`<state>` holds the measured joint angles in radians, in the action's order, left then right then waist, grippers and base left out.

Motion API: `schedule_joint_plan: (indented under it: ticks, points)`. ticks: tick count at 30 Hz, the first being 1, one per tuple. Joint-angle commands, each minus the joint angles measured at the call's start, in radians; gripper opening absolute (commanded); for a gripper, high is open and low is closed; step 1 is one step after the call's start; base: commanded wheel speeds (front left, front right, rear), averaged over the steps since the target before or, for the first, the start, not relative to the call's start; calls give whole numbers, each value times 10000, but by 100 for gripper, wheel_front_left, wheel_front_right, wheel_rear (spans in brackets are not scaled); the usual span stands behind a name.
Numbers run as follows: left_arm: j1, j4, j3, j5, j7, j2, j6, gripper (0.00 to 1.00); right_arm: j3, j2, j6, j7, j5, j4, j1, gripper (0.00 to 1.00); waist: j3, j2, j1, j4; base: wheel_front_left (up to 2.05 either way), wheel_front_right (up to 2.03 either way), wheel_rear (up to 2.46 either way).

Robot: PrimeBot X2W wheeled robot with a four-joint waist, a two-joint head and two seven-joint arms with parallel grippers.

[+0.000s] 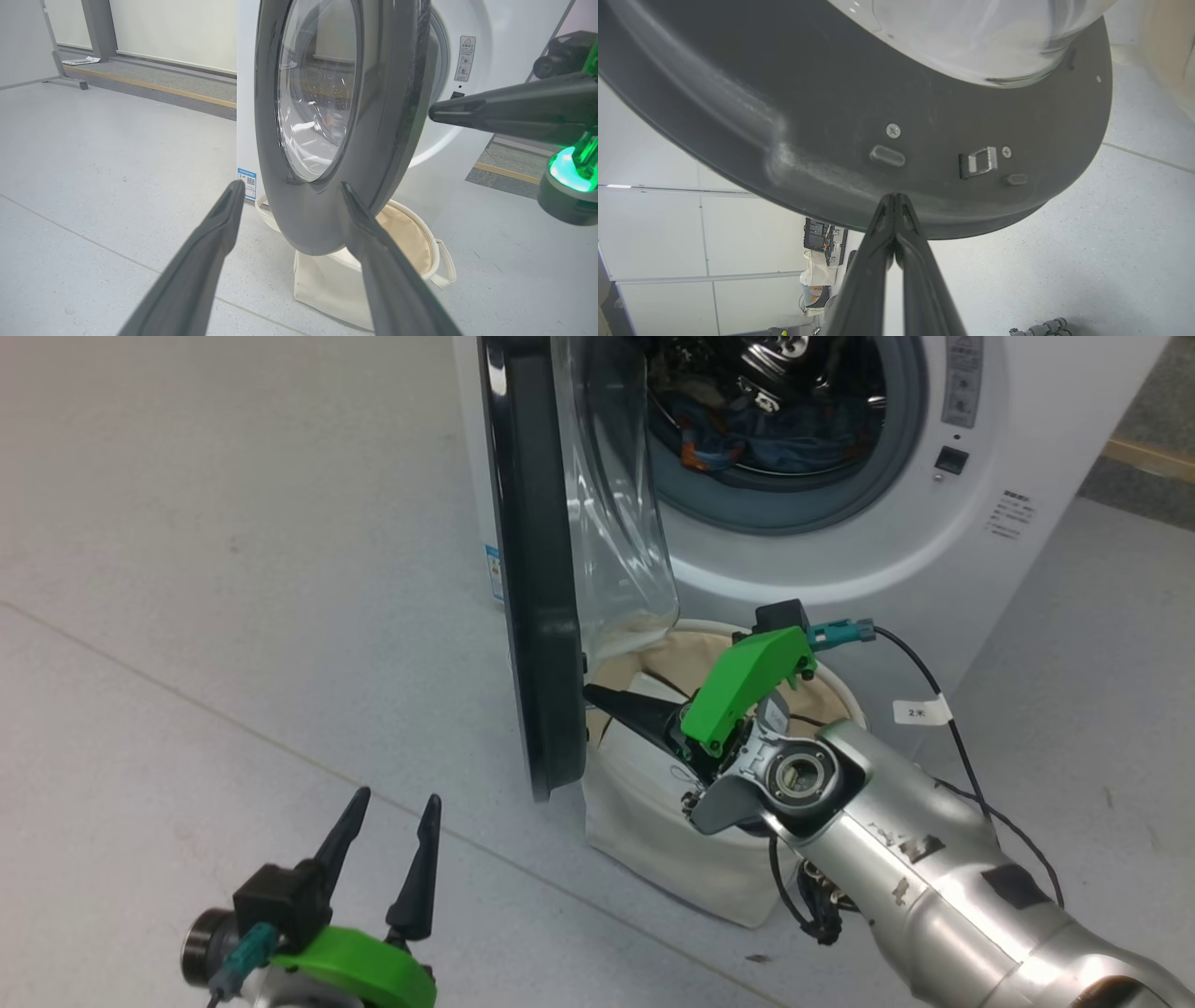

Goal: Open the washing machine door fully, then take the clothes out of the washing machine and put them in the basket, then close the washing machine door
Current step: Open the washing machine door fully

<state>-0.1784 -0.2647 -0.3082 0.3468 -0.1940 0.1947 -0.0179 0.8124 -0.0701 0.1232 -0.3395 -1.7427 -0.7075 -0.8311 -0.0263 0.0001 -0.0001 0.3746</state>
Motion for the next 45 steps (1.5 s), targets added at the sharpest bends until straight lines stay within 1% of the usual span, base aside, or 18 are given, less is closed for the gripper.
schedule_joint_plan:
  ticks: [1,2,3,4,9,14,16,23,25,27,30,33,38,39,40,45]
  points:
    - [-237,380,387,63,-18,233,-77,100,8,198,75,186,14,206,-337,0,59,-1,1,-75,0,0,0]
    - [-195,415,409,77,-9,265,-98,100,73,198,75,294,44,177,-363,13,97,-1,1,-130,0,0,0]
    - [-154,452,431,94,1,296,-118,100,105,198,75,423,87,160,-388,94,133,-1,1,-190,0,0,0]
    - [-115,490,453,108,13,328,-139,100,119,198,75,538,127,164,-397,100,164,-1,1,-251,0,0,0]
    - [71,697,576,175,80,496,-254,100,92,138,75,940,422,447,-348,100,274,-1,1,-629,0,0,0]
    - [165,901,698,226,155,663,-360,100,123,-227,75,1516,1015,1093,-189,100,304,-1,1,-980,0,0,0]
    - [180,968,727,242,184,713,-392,100,289,-514,75,2054,1639,1367,-127,100,333,-1,1,-1071,0,0,0]
    - [281,1199,867,296,253,923,-514,100,857,-1436,75,5104,4502,1705,324,100,434,-1,1,-1374,0,0,0]
    - [364,1310,950,332,247,1004,-557,100,907,-1606,75,5602,5213,1780,527,100,430,-1,1,-1467,0,0,0]
    - [468,1406,1052,360,266,1116,-615,100,826,-1718,75,5840,5870,1958,782,100,414,-1,1,-1562,0,0,0]
    - [592,1551,1174,413,284,1240,-680,100,468,-1899,75,5978,7025,2289,1312,100,424,-1,1,-1643,0,0,0]
    - [723,1679,1290,477,283,1321,-756,100,-241,-1904,75,6004,8456,2855,2059,100,457,-1,1,-1741,0,0,0]
    - [965,1851,1388,565,260,1390,-840,100,-1598,-1574,75,6009,10506,3816,3794,100,494,-1,1,-1863,0,0,0]
    - [1003,1875,1395,577,255,1398,-852,100,-1843,-1495,75,6010,10808,3969,4124,100,502,-1,1,-1876,0,0,0]
    - [1003,1875,1395,577,255,1398,-852,100,-1843,-1495,75,6010,10808,3969,4124,100,502,-1,1,-1876,0,0,0]
    - [1184,1980,1515,665,155,1437,-937,100,-2975,-1050,75,6011,12379,4687,5475,100,553,-1,1,-1949,0,0,0]
